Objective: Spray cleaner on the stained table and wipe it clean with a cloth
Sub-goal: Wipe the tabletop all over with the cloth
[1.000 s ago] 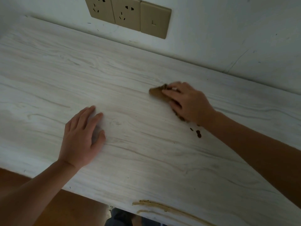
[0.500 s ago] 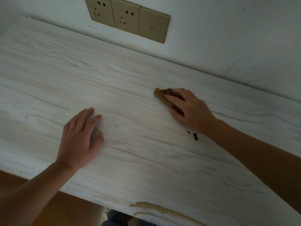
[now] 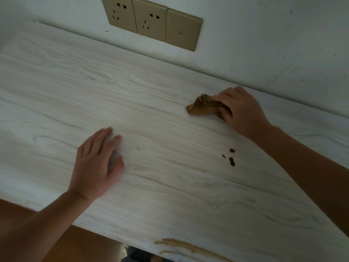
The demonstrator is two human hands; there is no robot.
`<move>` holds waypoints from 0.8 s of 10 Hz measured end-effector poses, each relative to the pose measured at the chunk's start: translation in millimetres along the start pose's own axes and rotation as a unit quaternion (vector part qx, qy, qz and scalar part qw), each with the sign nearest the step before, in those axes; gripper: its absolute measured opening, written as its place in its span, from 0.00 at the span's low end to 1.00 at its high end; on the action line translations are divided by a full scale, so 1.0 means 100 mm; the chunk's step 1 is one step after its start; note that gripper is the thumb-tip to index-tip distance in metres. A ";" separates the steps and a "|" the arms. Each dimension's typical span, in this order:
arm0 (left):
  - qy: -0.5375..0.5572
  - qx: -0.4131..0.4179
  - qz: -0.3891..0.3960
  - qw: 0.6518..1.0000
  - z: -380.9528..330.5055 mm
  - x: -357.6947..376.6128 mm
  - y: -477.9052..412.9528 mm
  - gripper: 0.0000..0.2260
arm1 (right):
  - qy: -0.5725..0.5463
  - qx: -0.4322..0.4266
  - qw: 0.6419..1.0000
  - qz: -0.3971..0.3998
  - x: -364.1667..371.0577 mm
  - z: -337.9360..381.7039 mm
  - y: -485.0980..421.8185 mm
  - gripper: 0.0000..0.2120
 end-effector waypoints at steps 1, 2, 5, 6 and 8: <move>-0.001 0.005 -0.004 1.000 -0.01 -0.01 0.00 0.27 | -0.043 0.009 0.999 -0.006 -0.05 -0.20 -0.10 0.17; 0.000 0.005 -0.009 1.000 -0.01 -0.02 0.00 0.27 | -0.081 0.048 0.996 0.002 -0.04 -0.24 -0.13 0.16; 0.000 0.004 -0.007 1.000 -0.01 -0.02 0.00 0.27 | -0.040 0.080 0.996 -0.025 0.19 0.02 0.06 0.17; -0.002 0.004 -0.009 1.000 -0.01 -0.02 0.00 0.27 | -0.015 0.057 0.998 -0.002 0.19 0.00 0.02 0.16; 0.000 0.000 -0.009 1.000 -0.01 -0.01 0.01 0.27 | -0.033 0.209 0.977 -0.023 0.14 -0.46 -0.30 0.17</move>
Point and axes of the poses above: each hand's wrist, its own y-axis away from the middle knuckle, its own x-axis out of the palm, z = x × y, the point moved 9 cm from there along -y, towards the middle knuckle, and after that the axes turned 12 degrees about z, right-handed, at the moved point
